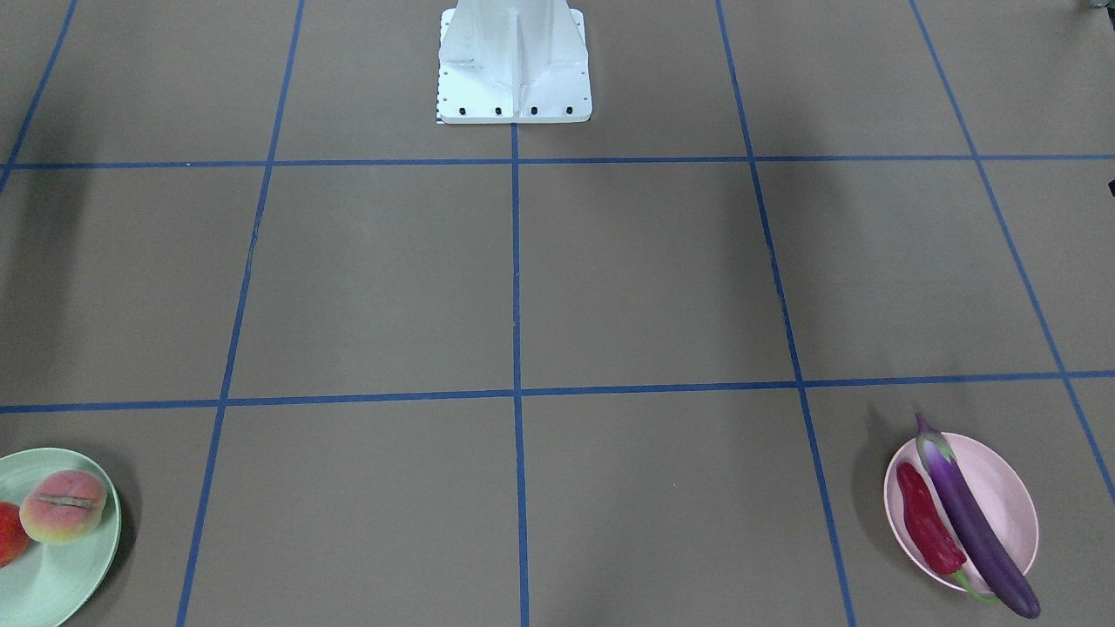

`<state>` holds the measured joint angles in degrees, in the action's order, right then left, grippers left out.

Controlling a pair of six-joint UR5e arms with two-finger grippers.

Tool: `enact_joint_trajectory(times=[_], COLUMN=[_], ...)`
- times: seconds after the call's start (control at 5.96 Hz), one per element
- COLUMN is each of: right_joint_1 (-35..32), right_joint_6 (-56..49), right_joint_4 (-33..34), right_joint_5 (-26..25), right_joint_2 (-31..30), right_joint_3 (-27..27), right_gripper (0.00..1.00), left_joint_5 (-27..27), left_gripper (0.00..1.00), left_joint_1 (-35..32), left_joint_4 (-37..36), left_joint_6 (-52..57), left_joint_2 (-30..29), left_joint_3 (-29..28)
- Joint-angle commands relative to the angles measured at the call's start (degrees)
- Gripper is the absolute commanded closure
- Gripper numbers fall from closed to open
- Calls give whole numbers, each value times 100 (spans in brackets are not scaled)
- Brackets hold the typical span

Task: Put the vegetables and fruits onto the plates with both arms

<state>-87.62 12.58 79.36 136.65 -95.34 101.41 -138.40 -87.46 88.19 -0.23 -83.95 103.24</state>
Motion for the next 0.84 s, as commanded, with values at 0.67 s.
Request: enact_joint_trajectory(times=[0.67], right_joint_1=[-106], right_joint_6=[-1073], right_joint_4=[1221], right_joint_5=[-402], right_joint_2=[86], right_joint_3=[28], right_gripper=[0], left_joint_5=[604], left_gripper=[0], left_joint_1=[-8], left_joint_4=[41], left_joint_6=[-4], left_joint_2=[230], left_joint_3=[73])
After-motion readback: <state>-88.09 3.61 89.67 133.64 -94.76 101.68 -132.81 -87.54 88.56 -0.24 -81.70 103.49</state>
